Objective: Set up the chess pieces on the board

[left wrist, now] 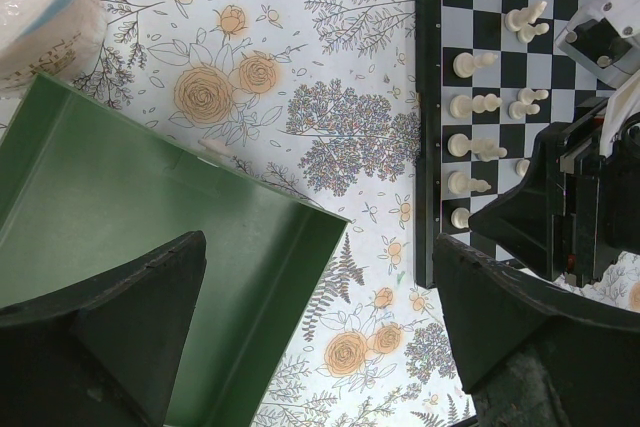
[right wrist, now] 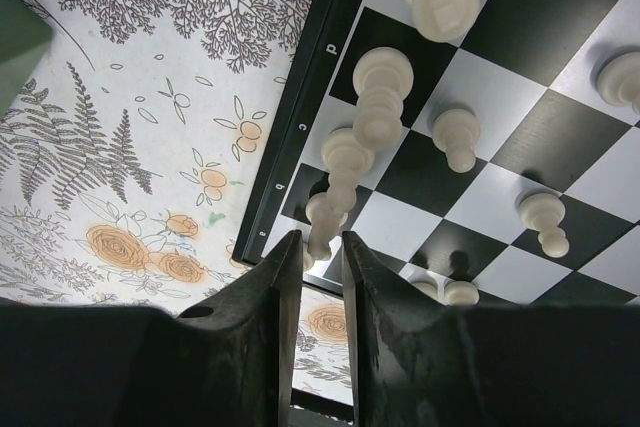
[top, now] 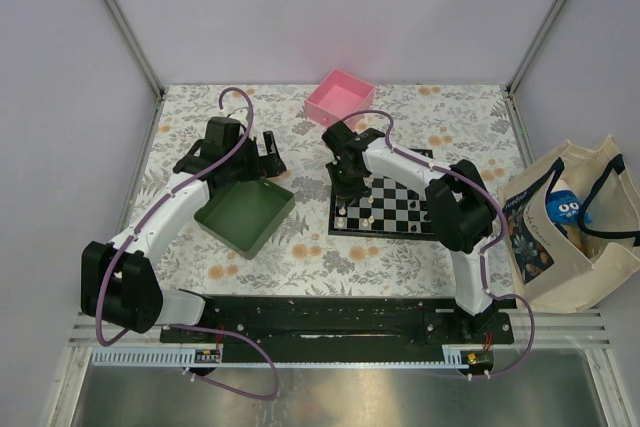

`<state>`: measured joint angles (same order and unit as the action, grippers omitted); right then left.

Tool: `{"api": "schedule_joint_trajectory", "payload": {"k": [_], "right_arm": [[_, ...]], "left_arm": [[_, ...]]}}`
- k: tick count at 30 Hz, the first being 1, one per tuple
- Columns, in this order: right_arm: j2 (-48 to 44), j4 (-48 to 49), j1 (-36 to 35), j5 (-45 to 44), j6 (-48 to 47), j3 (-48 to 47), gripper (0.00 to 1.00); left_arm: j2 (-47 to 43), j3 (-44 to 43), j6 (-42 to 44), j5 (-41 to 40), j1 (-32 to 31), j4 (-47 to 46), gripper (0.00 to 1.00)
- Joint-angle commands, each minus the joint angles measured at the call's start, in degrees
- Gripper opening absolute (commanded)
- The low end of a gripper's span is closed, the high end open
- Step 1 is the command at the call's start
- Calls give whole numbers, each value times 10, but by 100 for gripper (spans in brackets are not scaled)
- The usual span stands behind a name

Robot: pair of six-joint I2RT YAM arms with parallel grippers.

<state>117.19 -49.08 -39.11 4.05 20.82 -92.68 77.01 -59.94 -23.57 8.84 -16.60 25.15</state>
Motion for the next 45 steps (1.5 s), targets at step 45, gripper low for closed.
{"api": "schedule_joint_trajectory", "payload": {"k": [45], "right_arm": [[60,-14,160,-63,-34,-191,46]], "left_arm": [[-118,45,27,-80,-1,-25,99]]}}
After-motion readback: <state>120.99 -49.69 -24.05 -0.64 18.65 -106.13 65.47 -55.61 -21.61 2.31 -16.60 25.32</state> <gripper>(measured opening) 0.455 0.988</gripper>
